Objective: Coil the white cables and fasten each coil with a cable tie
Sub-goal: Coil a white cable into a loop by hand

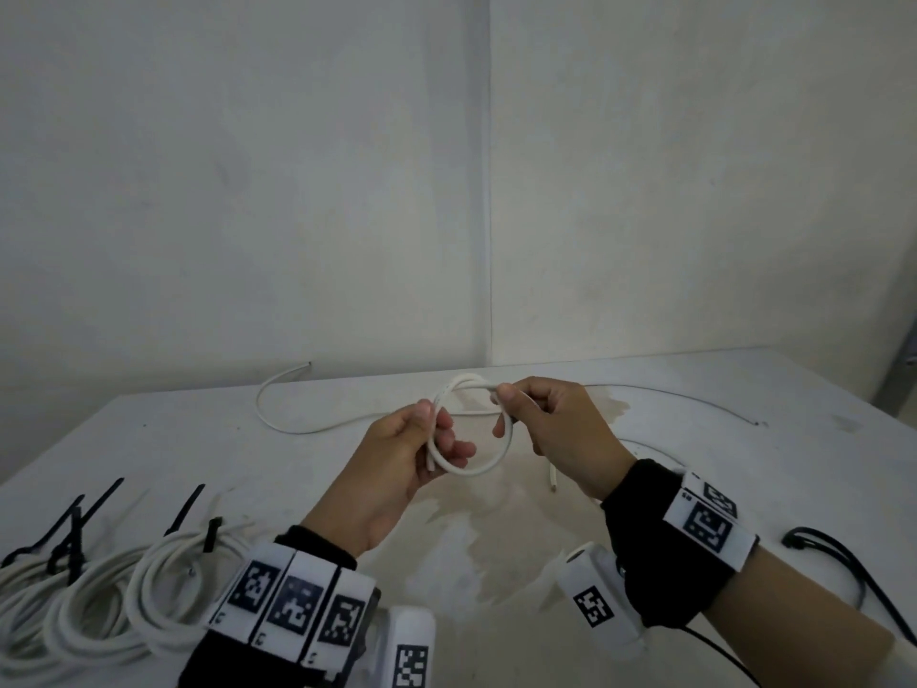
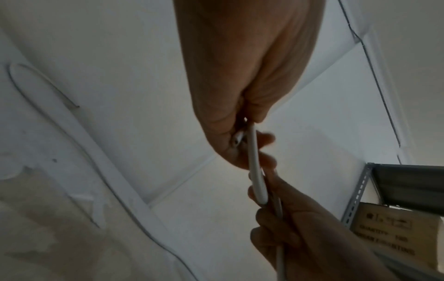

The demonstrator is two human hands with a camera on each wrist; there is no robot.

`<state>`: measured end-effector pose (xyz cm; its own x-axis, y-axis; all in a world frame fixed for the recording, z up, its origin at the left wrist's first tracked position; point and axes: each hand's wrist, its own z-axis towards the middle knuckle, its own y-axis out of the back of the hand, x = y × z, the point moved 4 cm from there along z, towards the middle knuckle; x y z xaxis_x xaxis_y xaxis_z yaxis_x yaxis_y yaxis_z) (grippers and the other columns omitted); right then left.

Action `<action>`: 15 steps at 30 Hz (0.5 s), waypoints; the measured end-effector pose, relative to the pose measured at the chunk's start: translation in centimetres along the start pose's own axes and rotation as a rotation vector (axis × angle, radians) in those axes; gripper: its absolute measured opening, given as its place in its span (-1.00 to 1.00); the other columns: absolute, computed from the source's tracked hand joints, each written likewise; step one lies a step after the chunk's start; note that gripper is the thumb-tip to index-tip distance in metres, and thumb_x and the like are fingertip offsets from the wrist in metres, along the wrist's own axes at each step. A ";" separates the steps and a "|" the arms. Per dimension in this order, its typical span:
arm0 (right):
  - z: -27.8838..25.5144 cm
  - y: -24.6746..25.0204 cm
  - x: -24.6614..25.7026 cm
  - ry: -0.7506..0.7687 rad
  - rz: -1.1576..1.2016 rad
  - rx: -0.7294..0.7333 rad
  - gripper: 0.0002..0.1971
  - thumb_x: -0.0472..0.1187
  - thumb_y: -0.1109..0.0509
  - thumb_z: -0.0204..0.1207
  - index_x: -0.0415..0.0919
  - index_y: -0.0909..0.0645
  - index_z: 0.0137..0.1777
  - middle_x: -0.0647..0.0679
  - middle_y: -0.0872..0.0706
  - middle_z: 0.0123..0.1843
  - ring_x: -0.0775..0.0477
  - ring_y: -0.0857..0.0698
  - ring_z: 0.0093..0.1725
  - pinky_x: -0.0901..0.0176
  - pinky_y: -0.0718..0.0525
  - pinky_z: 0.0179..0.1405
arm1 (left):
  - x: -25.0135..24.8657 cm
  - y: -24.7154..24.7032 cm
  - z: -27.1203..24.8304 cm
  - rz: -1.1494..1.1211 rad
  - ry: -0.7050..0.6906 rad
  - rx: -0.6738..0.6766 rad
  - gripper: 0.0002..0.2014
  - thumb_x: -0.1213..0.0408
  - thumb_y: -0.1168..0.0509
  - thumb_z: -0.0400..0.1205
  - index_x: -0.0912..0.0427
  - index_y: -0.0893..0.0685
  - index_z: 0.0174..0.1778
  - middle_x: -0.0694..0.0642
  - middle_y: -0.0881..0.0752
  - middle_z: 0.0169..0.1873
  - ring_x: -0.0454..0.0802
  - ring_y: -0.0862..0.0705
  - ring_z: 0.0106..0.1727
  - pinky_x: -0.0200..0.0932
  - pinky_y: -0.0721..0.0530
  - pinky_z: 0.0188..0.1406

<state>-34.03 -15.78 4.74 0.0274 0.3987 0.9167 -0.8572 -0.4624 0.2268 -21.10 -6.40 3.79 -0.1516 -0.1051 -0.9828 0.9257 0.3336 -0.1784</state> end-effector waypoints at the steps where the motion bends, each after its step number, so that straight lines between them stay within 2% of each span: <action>1: 0.0 0.1 -0.1 0.000 -0.025 0.016 -0.70 -0.18 -0.28 0.61 -0.38 -0.68 -0.21 -0.10 -0.71 -0.35 0.29 -0.52 -0.60 0.55 -0.43 -0.51 | 0.0 0.1 0.1 -0.030 -0.009 -0.023 -0.66 0.25 0.04 0.75 0.27 -0.53 -0.24 -0.01 -0.53 -0.60 -0.13 -0.67 -0.48 -0.35 -0.69 -0.37; 4: 0.0 1.0 -1.7 -0.015 -0.185 0.055 -0.79 -0.14 -0.33 0.57 -0.14 -0.60 -0.30 0.08 -0.59 -0.49 0.27 -0.46 -0.59 0.48 -0.38 -0.50 | -0.4 1.9 0.6 -0.170 -0.062 -0.166 -0.68 0.25 0.03 0.75 0.23 -0.49 -0.27 -0.08 -0.46 -0.69 -0.19 -0.54 -0.61 -0.37 -0.62 -0.46; 7: 0.0 2.9 -3.7 -0.022 -0.278 0.059 -0.92 -0.18 -0.37 0.54 -0.02 -0.58 -0.18 0.16 -0.38 -0.60 0.23 -0.39 -0.58 0.43 -0.33 -0.50 | -1.1 4.6 1.1 -0.233 -0.106 -0.309 -0.66 0.26 0.04 0.76 0.20 -0.45 -0.32 -0.10 -0.42 -0.71 -0.23 -0.42 -0.68 -0.28 -0.48 -0.41; 9: 0.0 3.9 -4.5 0.039 -0.422 0.047 -0.96 -0.18 -0.34 0.56 0.00 -0.56 -0.08 0.15 -0.43 -0.50 0.19 -0.41 -0.51 0.35 -0.36 -0.39 | -1.5 6.3 1.3 -0.179 -0.145 -0.374 -0.65 0.26 0.06 0.77 0.20 -0.43 -0.33 -0.12 -0.41 -0.74 -0.26 -0.37 -0.71 -0.26 -0.35 -0.37; 11: 0.1 4.4 -4.6 0.126 -0.648 -0.009 -0.92 -0.16 -0.27 0.61 -0.09 -0.58 0.02 0.11 -0.54 -0.36 0.09 -0.50 -0.39 0.16 -0.45 -0.30 | -1.6 7.2 1.5 -0.088 -0.160 -0.415 -0.64 0.26 0.07 0.77 0.19 -0.43 -0.34 -0.13 -0.41 -0.75 -0.28 -0.36 -0.71 -0.26 -0.33 -0.38; 12: 0.1 4.3 -4.4 0.198 -0.797 -0.058 -0.88 -0.15 -0.25 0.62 -0.13 -0.60 0.02 0.06 -0.60 -0.30 0.00 -0.57 -0.34 0.11 -0.47 -0.33 | -1.5 7.4 1.5 -0.028 -0.168 -0.427 -0.64 0.27 0.06 0.77 0.19 -0.44 -0.34 -0.11 -0.41 -0.73 -0.27 -0.37 -0.70 -0.25 -0.34 -0.38; 13: 0.1 4.1 -4.2 0.303 -0.940 -0.100 -0.86 -0.16 -0.25 0.61 -0.17 -0.62 -0.04 0.03 -0.65 -0.29 -0.07 -0.63 -0.34 0.13 -0.44 -0.46 | -1.5 7.5 1.6 0.044 -0.178 -0.434 -0.64 0.28 0.06 0.76 0.19 -0.44 -0.35 -0.04 -0.41 -0.67 -0.25 -0.37 -0.68 -0.25 -0.34 -0.39; 15: 0.2 3.1 -4.0 0.493 -1.157 -0.086 -0.86 -0.17 -0.40 0.46 -0.18 -0.63 -0.29 -0.01 -0.63 -0.42 -0.09 -0.63 -0.51 0.29 -0.20 -0.68 | -1.2 7.4 1.7 0.188 -0.198 -0.430 -0.64 0.30 0.05 0.75 0.19 -0.44 -0.36 0.06 -0.36 -0.55 -0.16 -0.38 -0.61 -0.23 -0.35 -0.40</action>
<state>-36.70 -18.98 1.81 0.6044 0.7962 -0.0282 -0.4910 0.4002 0.7738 -13.49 -5.35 3.76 0.1112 -0.1681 -0.9795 0.6981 0.7146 -0.0434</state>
